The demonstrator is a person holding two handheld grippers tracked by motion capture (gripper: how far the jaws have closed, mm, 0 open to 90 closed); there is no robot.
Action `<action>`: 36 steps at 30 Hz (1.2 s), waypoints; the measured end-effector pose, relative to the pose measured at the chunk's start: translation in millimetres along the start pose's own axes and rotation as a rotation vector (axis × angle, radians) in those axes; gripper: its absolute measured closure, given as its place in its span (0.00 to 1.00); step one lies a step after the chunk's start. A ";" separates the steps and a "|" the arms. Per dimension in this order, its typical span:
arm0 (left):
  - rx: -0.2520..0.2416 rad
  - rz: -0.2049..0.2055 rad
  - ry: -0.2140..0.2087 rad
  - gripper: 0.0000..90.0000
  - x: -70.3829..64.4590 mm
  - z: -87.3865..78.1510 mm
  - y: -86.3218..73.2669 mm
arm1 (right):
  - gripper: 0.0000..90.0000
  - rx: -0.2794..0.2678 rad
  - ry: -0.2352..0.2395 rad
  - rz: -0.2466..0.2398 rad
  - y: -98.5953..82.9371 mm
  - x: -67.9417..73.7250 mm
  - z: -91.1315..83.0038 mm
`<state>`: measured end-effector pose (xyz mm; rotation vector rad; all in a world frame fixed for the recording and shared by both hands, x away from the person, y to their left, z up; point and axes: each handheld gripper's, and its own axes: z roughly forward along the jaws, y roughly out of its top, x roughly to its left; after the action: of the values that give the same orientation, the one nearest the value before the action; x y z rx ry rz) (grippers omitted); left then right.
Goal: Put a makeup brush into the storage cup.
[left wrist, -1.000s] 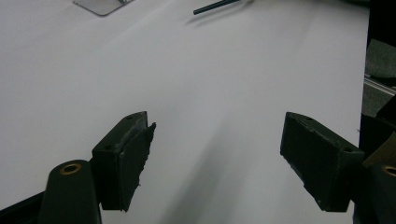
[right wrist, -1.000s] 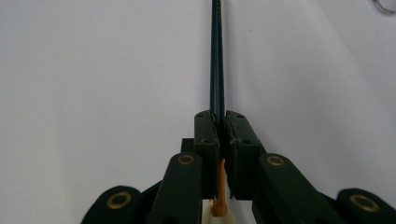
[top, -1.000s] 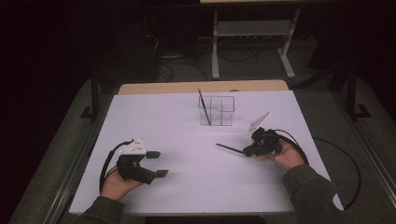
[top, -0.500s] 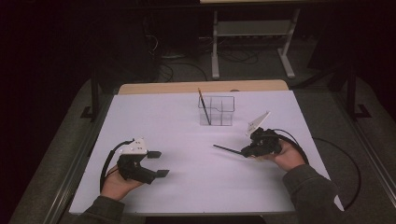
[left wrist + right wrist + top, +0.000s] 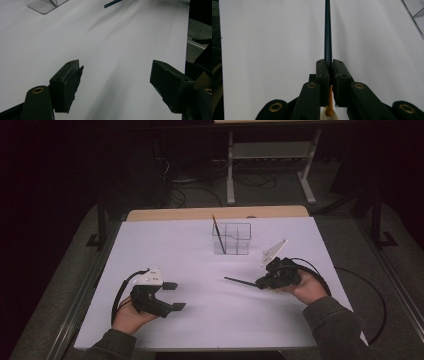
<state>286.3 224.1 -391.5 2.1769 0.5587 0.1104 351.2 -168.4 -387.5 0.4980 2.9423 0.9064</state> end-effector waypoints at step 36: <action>0.035 0.081 -0.027 0.29 -14.7 9.0 36.8 | 0.92 0.006 0.052 -0.132 38.3 32.9 -0.6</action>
<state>288.5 191.8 -367.0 2.2327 0.4599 0.1154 331.2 -128.7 -363.6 0.2808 2.9825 0.9099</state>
